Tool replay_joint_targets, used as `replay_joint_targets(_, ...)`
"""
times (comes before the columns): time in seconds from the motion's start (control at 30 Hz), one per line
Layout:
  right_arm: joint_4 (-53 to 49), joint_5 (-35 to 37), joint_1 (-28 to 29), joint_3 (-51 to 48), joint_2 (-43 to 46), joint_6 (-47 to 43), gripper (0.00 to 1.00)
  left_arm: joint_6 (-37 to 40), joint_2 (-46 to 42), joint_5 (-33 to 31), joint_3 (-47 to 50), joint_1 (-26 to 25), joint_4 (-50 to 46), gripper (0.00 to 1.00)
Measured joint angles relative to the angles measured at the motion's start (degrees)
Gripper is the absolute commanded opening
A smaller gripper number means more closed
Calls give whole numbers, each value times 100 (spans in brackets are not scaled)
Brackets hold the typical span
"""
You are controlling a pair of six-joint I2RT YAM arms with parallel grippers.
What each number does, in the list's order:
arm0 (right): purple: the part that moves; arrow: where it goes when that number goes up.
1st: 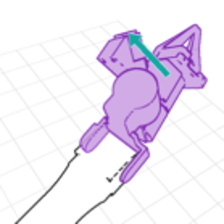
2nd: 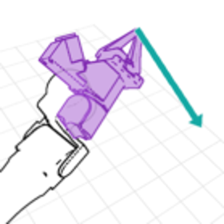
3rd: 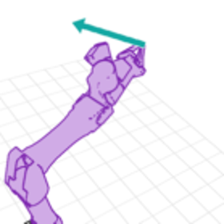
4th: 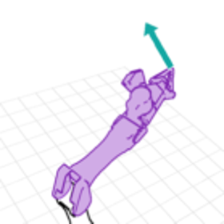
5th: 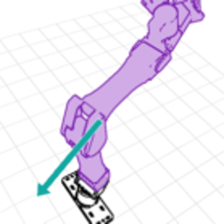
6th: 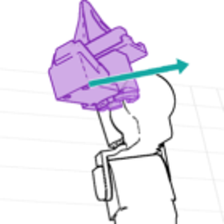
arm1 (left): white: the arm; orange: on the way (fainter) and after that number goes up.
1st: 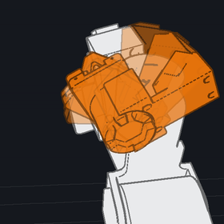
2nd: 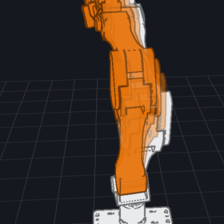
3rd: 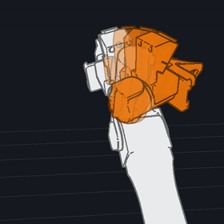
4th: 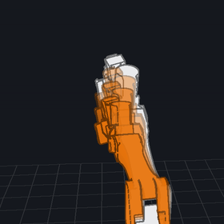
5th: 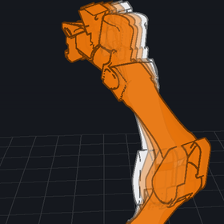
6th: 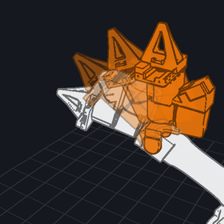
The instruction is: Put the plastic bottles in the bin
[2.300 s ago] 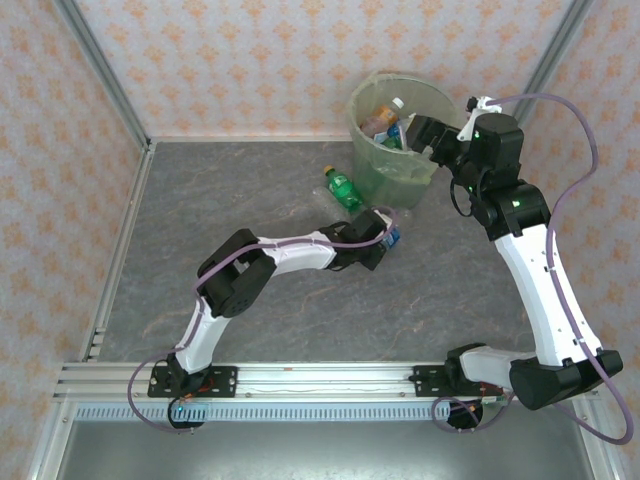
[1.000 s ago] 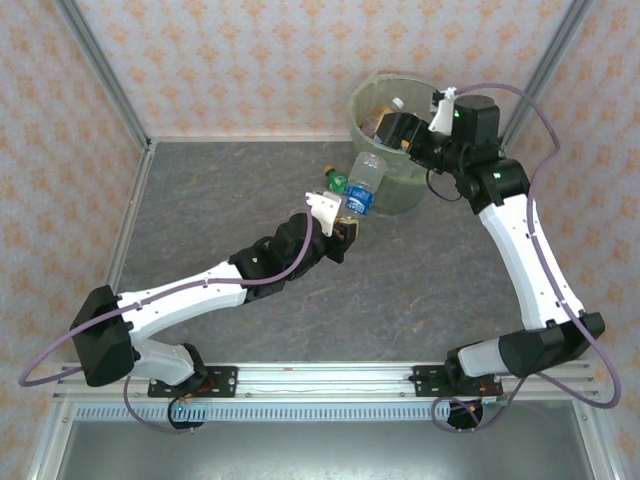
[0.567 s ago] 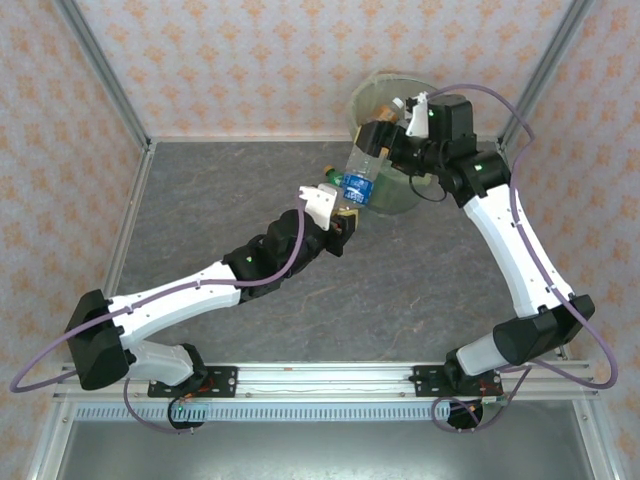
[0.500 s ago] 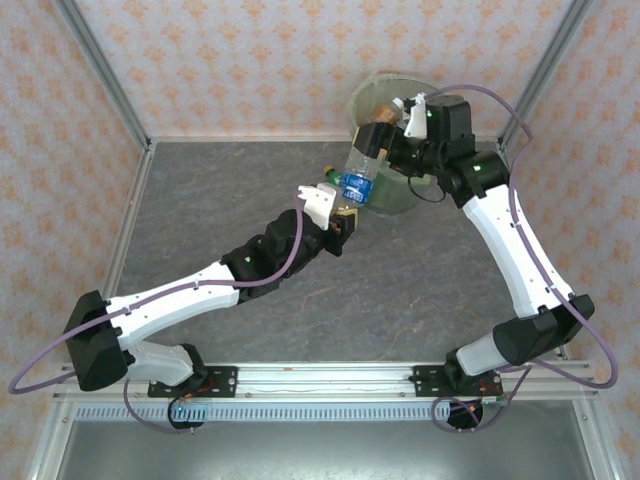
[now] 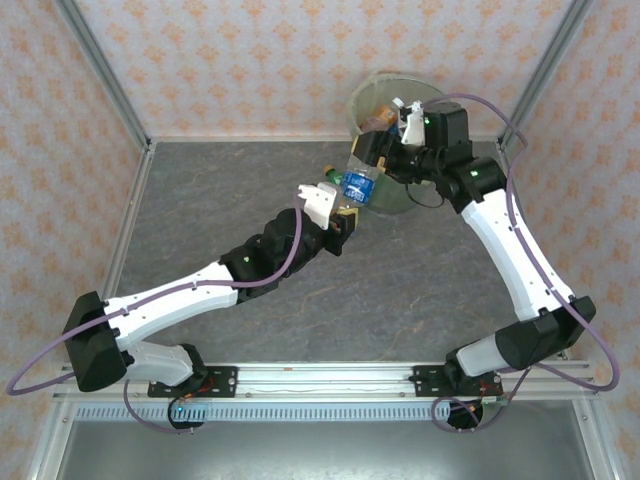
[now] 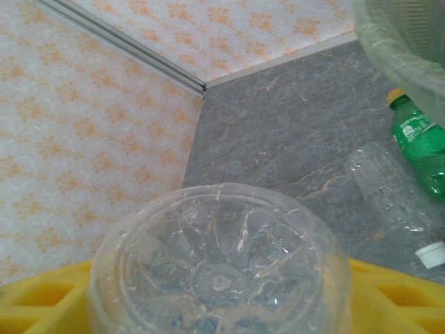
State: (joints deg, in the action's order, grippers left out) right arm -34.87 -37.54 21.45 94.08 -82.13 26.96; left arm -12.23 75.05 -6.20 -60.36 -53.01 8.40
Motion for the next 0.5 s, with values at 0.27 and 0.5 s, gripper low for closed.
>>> replay_joint_targets(0.27,142,63,-2,-79,92,28,56,74,122,13,-199,2,-105,23)
replay_joint_targets(0.5,146,273,0,105,92,142,50,122,262,-9,-490,2,-170,59)
